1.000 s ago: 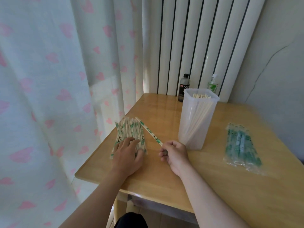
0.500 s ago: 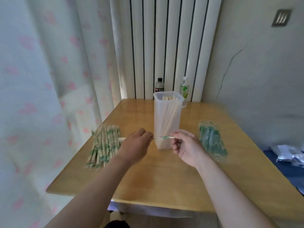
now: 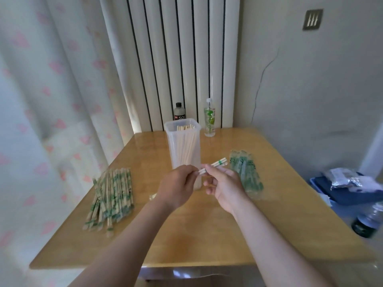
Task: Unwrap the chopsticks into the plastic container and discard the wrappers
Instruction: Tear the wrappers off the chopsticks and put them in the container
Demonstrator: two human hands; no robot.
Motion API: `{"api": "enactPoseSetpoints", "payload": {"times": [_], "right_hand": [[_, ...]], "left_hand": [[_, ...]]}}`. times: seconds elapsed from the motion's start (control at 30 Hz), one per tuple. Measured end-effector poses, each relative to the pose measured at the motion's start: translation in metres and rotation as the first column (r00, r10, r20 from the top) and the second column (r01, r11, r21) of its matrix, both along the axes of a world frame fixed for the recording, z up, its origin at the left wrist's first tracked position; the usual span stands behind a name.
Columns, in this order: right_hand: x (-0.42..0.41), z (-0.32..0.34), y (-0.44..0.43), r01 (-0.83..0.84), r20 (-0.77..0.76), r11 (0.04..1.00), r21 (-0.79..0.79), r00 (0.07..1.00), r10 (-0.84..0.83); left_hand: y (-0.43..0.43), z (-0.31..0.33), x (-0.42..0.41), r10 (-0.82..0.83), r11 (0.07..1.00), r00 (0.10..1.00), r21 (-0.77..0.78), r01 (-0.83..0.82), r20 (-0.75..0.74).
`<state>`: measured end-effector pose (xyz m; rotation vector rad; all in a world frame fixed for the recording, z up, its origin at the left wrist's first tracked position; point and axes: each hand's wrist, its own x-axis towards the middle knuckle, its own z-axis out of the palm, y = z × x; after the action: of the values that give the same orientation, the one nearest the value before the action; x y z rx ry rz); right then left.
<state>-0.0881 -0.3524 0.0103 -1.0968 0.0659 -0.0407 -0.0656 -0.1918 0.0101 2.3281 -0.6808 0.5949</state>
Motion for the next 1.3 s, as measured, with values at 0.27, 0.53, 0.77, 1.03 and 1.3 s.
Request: {"api": "enactPoseSetpoints", "payload": {"times": [0.27, 0.53, 0.77, 1.03, 1.3], "right_hand": [[0.007, 0.005, -0.015, 0.131, -0.037, 0.987, 0.089, 0.991, -0.128], [0.006, 0.005, -0.006, 0.081, -0.050, 0.995, 0.054, 0.996, -0.078], [0.006, 0.005, -0.006, 0.141, -0.075, 0.984, 0.106, 0.988, -0.134], [0.005, 0.005, -0.004, 0.130, -0.074, 0.990, 0.049, 0.989, -0.126], [0.007, 0.003, 0.001, 0.129, -0.093, 0.989, 0.076, 0.988, -0.121]], "left_hand": [[0.005, 0.004, 0.003, 0.051, 0.995, 0.998, 0.083, -0.049, -0.023], [0.008, 0.004, 0.003, 0.066, 0.992, 0.998, 0.103, -0.067, 0.015], [0.010, 0.003, 0.002, 0.095, 0.988, 0.995, 0.123, -0.095, 0.007], [0.013, 0.003, 0.001, 0.095, 0.987, 0.995, 0.131, -0.096, 0.014], [0.012, 0.003, 0.000, 0.108, 0.986, 0.994, 0.122, -0.109, 0.018]]}}
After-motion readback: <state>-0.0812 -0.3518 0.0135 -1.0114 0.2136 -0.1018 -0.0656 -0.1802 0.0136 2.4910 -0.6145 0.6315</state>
